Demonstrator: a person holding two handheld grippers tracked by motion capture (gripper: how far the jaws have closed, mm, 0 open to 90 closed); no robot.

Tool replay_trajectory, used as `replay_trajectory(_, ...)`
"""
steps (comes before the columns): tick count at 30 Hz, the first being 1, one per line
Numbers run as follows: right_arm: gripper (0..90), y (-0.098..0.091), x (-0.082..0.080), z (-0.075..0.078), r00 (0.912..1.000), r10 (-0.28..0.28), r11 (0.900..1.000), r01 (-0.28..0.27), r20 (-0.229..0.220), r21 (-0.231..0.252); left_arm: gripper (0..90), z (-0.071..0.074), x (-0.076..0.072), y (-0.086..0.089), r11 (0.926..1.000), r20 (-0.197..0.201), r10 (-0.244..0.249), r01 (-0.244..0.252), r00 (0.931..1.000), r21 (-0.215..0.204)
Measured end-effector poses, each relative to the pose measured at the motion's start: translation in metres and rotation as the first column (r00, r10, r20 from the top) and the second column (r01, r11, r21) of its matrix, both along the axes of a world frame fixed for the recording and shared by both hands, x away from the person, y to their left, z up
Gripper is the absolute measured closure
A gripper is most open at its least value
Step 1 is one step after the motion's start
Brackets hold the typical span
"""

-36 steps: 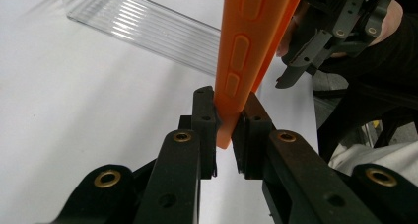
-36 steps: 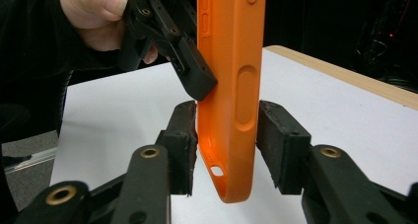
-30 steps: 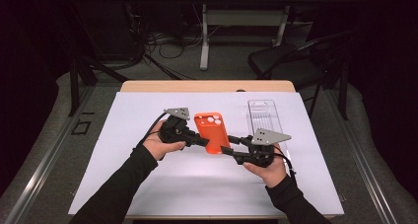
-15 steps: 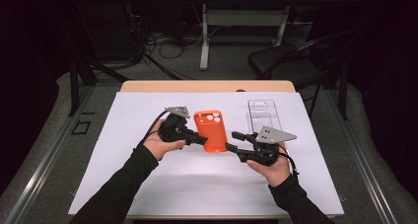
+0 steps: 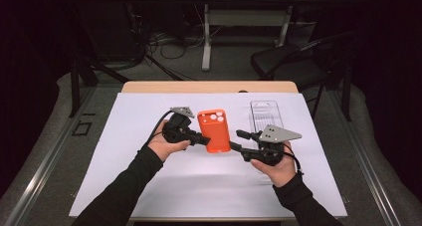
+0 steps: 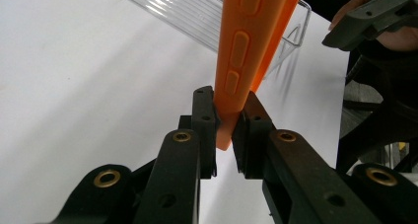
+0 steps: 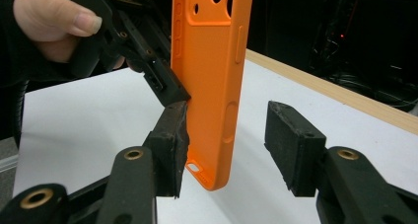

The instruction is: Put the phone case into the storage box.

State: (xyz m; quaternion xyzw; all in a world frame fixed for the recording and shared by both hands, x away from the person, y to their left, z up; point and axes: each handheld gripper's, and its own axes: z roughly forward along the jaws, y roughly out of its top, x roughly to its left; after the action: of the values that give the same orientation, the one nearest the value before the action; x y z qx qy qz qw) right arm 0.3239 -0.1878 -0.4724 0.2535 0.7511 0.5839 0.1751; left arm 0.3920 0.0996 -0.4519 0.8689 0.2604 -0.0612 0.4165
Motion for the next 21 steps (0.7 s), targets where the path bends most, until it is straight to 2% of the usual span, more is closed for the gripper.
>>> replay_trajectory(3, 51.6, -0.0013, 0.0008, 0.0019, 0.9999, -0.011, 0.9999, 0.011, -0.005, 0.001, 81.0, 0.0011, -0.0011, -0.0004, 0.9991, 0.006, 0.037, -0.037, 0.9993, 0.022)
replay_trajectory(6, 51.9, -0.0023, 0.0015, 0.0036, 0.9997, -0.02, 0.9998, 0.02, -0.017, -0.006, 81.0, 0.0007, -0.0005, -0.0003, 0.9987, -0.005, 0.048, -0.048, 0.9988, 0.018)
replay_trajectory(9, 52.7, -0.0028, 0.0022, 0.0051, 0.9991, -0.032, 0.9994, 0.032, -0.027, -0.016, 81.1, 0.0007, -0.0007, -0.0013, 0.9974, 0.004, 0.062, -0.062, 0.9981, 0.037)
replay_trajectory(12, 52.5, -0.0028, 0.0023, 0.007, 0.9983, -0.046, 0.9984, 0.045, -0.035, -0.033, 81.1, -0.0004, 0.0001, -0.0026, 0.9973, 0.007, 0.063, -0.063, 0.998, 0.036)
replay_trajectory(15, 51.5, -0.0034, 0.0036, 0.0084, 0.9973, -0.057, 0.9981, 0.056, -0.045, -0.026, 81.1, -0.0008, 0.0006, -0.0042, 0.996, 0.008, 0.077, -0.077, 0.997, 0.046)
replay_trajectory(21, 50.4, -0.0055, 0.0069, 0.0104, 0.9954, -0.085, 0.9955, 0.083, -0.044, -0.046, 81.1, -0.0014, 0.0025, -0.0064, 0.9935, 0.002, 0.097, -0.097, 0.9953, 0.059)
